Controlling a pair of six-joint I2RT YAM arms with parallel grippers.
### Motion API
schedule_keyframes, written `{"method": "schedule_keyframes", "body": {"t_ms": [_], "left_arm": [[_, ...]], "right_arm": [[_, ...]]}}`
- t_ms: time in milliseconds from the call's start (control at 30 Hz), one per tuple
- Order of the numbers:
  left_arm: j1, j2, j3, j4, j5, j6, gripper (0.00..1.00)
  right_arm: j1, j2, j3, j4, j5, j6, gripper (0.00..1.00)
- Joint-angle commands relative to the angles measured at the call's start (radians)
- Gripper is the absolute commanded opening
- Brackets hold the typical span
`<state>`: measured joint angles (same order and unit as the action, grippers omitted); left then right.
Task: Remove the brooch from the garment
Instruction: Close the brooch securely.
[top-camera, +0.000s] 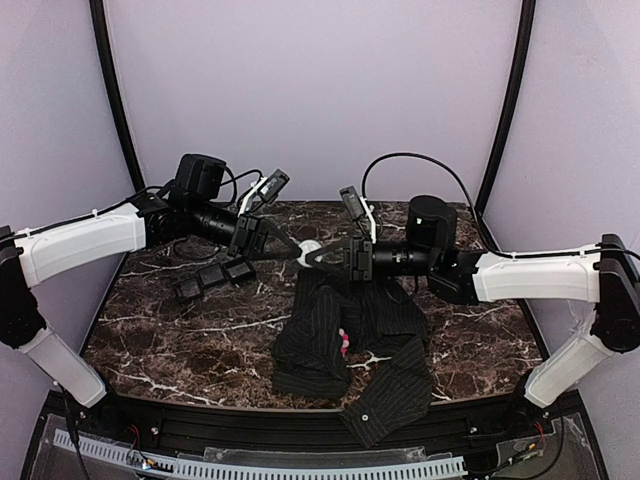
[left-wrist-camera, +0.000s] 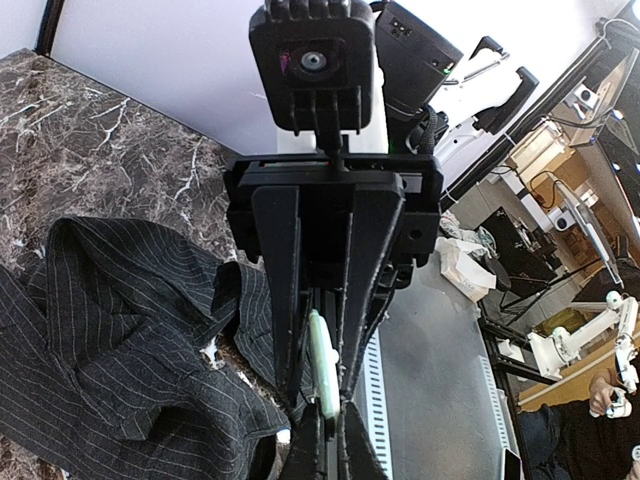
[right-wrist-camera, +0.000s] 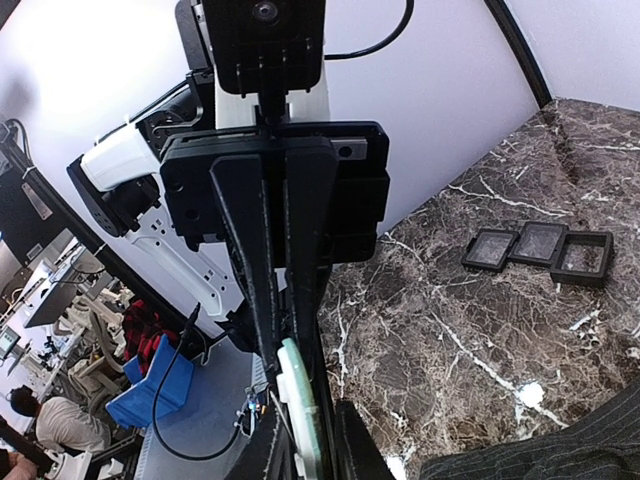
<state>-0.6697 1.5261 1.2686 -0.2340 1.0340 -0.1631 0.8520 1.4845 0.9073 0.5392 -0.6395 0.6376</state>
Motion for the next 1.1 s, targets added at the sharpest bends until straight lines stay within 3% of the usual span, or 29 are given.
{"method": "schedule_keyframes", "body": {"t_ms": [0, 400, 1067], "left_arm": [[-0.007, -0.007, -0.004, -0.008, 0.03, 0.02, 0.01], [-0.011, -0.008, -0.002, -0.018, 0.025, 0.031, 0.01], [-0.011, -0.013, 0.004, -0.036, -0.025, 0.037, 0.01]], "right_arm": [[-0.011, 0.028, 0.027, 0.001, 0.028, 0.026, 0.14], [-0.027, 0.039, 0.04, -0.064, 0.081, 0.059, 0.1], [-0.049, 0.004, -0.034, 0.018, 0.102, 0.097, 0.09]]}}
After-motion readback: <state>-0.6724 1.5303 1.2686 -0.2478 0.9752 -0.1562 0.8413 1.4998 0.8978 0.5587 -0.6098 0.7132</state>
